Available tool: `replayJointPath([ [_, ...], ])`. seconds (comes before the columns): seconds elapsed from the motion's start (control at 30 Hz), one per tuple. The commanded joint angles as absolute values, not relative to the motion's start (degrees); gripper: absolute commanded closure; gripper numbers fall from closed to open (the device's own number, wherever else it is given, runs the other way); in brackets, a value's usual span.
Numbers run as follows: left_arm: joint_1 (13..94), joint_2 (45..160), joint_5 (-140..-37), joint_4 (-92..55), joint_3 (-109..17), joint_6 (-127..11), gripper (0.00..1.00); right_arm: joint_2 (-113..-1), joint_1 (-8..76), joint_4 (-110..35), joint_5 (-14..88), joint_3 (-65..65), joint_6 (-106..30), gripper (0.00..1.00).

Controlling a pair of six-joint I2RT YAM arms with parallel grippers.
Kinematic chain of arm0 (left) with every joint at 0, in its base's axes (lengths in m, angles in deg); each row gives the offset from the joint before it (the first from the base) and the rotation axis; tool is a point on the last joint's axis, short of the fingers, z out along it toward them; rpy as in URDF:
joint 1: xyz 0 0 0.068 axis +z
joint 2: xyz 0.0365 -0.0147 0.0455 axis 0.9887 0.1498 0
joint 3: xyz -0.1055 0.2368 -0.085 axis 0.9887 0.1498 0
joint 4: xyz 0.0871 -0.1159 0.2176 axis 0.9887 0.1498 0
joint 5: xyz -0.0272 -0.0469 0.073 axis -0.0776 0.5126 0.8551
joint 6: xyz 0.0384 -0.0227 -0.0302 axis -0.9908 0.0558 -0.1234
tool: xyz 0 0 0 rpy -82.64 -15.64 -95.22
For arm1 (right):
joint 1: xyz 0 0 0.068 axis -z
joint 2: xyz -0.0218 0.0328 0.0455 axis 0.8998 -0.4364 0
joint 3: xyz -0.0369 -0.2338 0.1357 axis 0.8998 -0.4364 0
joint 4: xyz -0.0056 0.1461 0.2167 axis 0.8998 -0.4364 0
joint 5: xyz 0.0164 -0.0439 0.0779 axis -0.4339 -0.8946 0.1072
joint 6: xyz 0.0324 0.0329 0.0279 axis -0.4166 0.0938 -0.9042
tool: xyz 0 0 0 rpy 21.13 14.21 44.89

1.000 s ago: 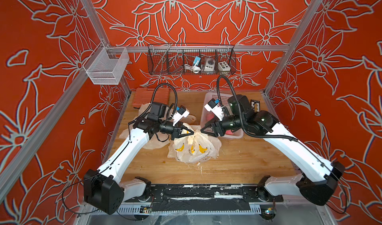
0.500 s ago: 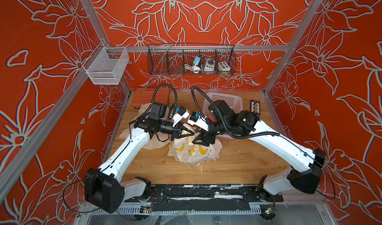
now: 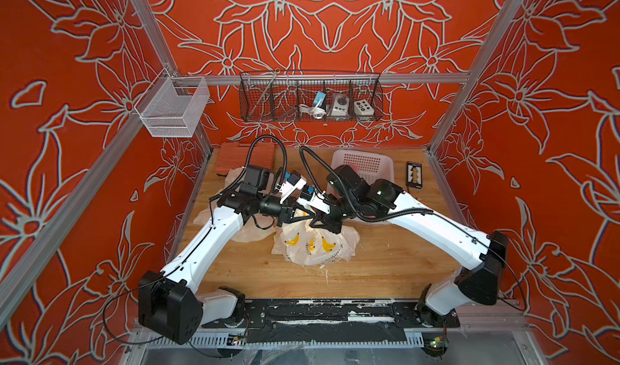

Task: Place the peach into a plastic bag & tie a knot
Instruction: Cross the plastic bag at the center of the board.

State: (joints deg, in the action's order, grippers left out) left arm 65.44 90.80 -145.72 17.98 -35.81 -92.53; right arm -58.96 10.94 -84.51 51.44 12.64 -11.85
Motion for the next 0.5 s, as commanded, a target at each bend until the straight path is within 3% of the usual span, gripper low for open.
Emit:
replayJointPath([
  [0.0, 64.34, 90.20, -148.20, 12.23, -35.09, -87.84, 0.97, -60.39, 10.77, -78.91, 48.45, 10.33, -14.24, 0.96],
  [0.07, 64.41, 89.69, -147.15, 11.04, -33.89, -85.60, 0.87, -59.11, 11.08, -76.43, 47.58, 8.18, -14.41, 1.00],
  [0.3, 68.22, 82.79, -144.30, 9.75, -27.17, -83.95, 0.50, -53.92, 14.81, -69.73, 54.22, 1.47, -16.27, 1.00],
  [0.47, 68.20, 78.30, -139.32, 5.08, -21.00, -84.29, 0.42, -52.02, 17.04, -68.69, 61.23, 0.20, -17.84, 1.00],
])
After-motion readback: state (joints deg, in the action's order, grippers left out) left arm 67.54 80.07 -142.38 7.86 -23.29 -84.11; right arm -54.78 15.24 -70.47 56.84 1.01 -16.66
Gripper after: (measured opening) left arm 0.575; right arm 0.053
